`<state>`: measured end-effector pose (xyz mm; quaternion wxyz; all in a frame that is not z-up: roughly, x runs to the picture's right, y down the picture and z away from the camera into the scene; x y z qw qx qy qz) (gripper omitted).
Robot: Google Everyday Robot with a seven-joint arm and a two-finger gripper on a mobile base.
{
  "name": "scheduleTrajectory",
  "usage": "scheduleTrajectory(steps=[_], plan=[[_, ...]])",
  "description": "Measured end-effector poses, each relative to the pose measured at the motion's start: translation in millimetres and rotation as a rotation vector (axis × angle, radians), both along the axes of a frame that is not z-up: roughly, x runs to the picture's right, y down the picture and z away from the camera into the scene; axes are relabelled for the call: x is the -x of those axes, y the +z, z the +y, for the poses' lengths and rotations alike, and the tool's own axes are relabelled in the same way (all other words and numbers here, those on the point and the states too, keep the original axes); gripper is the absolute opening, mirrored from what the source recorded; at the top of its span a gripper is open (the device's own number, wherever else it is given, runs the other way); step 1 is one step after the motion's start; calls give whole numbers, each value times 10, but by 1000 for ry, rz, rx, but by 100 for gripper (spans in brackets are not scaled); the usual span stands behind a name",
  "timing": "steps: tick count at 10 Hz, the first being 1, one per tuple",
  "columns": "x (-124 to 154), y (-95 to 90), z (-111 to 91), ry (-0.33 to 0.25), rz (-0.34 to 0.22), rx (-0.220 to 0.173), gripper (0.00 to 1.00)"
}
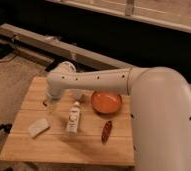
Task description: Wipe the white sponge on the table
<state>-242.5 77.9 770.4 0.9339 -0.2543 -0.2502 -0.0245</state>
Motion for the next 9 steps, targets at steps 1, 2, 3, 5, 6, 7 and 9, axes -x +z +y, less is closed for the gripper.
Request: scheduleTrajectory(steps=[1, 2, 3, 5, 6, 7, 9], plan=[[9, 5, 2, -9, 4, 2, 80], [60, 15, 31, -38, 0, 2, 80], [189, 33, 75, -77, -6, 1, 80], [574, 151, 241, -191, -15, 8, 80], [750, 221, 352, -246, -18, 16, 80], [821, 284, 430, -282, -13, 23, 80], [878, 363, 636, -347, 4, 49, 80]])
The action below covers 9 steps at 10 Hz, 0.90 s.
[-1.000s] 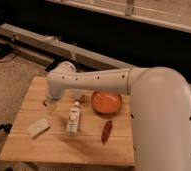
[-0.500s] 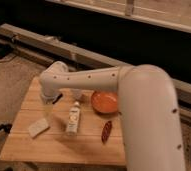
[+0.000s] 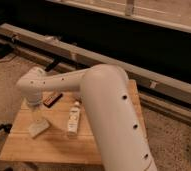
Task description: Wipe the white sponge on the table
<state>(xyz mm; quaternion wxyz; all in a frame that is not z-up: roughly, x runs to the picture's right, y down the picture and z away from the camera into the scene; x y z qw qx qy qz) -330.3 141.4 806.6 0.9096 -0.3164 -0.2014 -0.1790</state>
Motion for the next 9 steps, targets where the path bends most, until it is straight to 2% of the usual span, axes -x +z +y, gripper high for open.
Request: scheduleTrajectory(steps=[2, 5, 7, 9], plan=[[-188, 6, 139, -14, 40, 15, 80], [-646, -4, 419, 12, 115, 50, 80], [-718, 26, 534, 22, 135, 60, 80], [-633, 88, 585, 17, 140, 64, 80]])
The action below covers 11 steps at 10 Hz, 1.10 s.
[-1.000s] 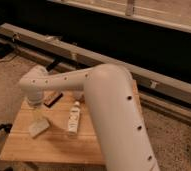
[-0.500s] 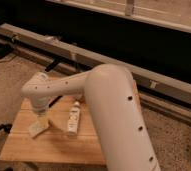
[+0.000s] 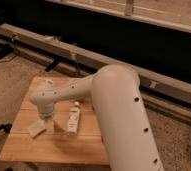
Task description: Wipe the white sponge on the table
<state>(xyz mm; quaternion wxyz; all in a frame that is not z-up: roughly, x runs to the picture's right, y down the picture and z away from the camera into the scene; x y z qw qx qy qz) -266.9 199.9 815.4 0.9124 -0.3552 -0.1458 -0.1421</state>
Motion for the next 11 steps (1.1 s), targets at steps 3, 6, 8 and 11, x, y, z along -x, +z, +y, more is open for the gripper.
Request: scheduleTrajectory(steps=[3, 6, 8, 11], plan=[[241, 127, 3, -10, -8, 3, 80], [295, 187, 20, -17, -11, 3, 80], [304, 226, 64, -26, -10, 6, 79], [320, 261, 118, -38, -8, 11, 52]])
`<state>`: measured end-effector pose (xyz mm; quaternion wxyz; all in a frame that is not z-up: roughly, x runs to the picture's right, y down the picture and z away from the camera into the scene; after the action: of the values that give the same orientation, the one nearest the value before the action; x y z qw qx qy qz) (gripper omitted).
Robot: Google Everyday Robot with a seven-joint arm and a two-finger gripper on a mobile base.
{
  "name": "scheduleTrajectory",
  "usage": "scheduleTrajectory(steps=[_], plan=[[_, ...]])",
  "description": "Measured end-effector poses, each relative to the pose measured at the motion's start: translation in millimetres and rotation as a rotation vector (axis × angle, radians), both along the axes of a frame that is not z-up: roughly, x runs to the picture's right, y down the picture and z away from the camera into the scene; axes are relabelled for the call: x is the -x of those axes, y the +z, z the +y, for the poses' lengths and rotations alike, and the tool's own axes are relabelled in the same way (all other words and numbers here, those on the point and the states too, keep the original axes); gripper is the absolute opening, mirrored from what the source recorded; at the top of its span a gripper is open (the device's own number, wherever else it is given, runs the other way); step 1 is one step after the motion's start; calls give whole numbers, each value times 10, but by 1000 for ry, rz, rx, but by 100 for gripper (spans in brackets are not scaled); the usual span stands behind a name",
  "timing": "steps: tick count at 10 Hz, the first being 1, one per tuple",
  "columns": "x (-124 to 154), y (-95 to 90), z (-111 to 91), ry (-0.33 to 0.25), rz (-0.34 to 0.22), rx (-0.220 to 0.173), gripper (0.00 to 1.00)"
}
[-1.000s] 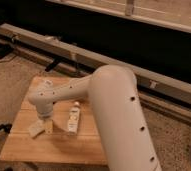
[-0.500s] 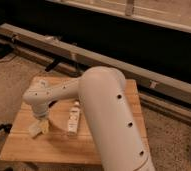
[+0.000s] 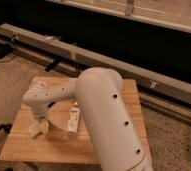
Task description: Wipe the white sponge on the table
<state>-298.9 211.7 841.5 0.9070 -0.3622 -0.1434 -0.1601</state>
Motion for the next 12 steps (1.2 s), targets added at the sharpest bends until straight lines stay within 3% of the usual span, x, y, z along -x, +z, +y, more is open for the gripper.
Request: scheduleTrajectory(steps=[5, 8, 12], plan=[[2, -34, -10, 7, -13, -6, 4], [30, -62, -16, 1, -22, -10, 0], [297, -113, 158, -92, -61, 3, 0]])
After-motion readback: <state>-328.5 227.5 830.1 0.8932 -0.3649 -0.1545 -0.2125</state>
